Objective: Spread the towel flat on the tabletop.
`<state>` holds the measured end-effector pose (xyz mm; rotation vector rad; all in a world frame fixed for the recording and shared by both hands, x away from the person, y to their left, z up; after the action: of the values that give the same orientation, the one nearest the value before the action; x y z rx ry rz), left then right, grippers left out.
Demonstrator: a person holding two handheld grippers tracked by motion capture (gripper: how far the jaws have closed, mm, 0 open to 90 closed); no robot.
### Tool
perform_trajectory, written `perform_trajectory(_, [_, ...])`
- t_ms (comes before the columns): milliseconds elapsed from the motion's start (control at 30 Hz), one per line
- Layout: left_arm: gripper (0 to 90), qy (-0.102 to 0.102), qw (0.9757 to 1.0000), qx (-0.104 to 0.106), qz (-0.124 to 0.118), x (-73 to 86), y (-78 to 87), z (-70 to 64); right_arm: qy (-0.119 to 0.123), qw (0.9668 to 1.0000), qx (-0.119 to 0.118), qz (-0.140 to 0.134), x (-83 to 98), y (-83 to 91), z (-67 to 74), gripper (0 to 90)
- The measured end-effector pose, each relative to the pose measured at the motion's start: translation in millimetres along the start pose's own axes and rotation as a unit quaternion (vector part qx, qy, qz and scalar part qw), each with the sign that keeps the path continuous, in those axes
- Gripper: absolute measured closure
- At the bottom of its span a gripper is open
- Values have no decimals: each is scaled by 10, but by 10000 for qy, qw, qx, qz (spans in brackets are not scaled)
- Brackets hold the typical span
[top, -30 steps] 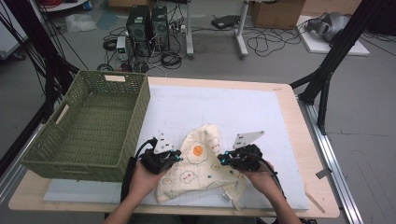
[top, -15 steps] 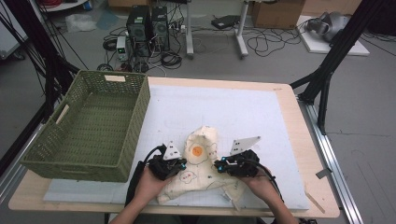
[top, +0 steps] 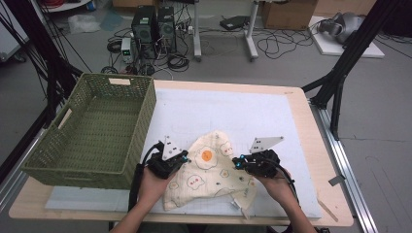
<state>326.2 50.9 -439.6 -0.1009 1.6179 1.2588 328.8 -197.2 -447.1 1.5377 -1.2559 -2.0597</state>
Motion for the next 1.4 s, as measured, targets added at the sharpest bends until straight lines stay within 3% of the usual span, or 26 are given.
perform_trajectory(133, [878,-72,9999,49,-80,-26,64,-42,110,9999,-26,52,-41,-20,72,874])
perform_trajectory(300, [875,-216,9985,410,305,92,-88,-177,285,9988,-258,292,-52,-255,221,874])
perform_trajectory(467, [861,-326,9943,739,700,226,-288,-338,397,9965,-426,596,10,-485,364,871])
perform_trajectory(700, [868,-379,9938,739,744,258,-325,-357,313,9974,-549,341,15,-331,318,812])
perform_trajectory(933, [867,-376,9937,738,760,254,-324,-359,128,9990,-405,116,-3,-140,164,804])
perform_trajectory(1067, [844,-353,9925,947,683,239,-300,-367,35,9993,-356,82,7,-97,89,818])
perform_trajectory(1233, [874,-488,9885,1257,684,220,-295,-440,-16,9992,-329,216,50,-121,53,844])
perform_trajectory(1333, [878,-554,9883,1299,581,171,-271,-477,-7,9992,-297,280,89,-125,49,863])
perform_trajectory(1400, [879,-582,9905,1146,487,103,-239,-457,-31,9994,-217,261,117,-97,25,870])
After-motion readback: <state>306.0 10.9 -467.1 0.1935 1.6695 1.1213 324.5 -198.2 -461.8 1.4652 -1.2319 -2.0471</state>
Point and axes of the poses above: each handheld gripper's, and its own axes: y roughly backward along the jaws, x roughly out of its underside, z roughly to its left, the point moved 6 cm from there along -y, roughly forward along the jaws, and after that the axes turned 11 degrees about z, right-handed, at the moved point
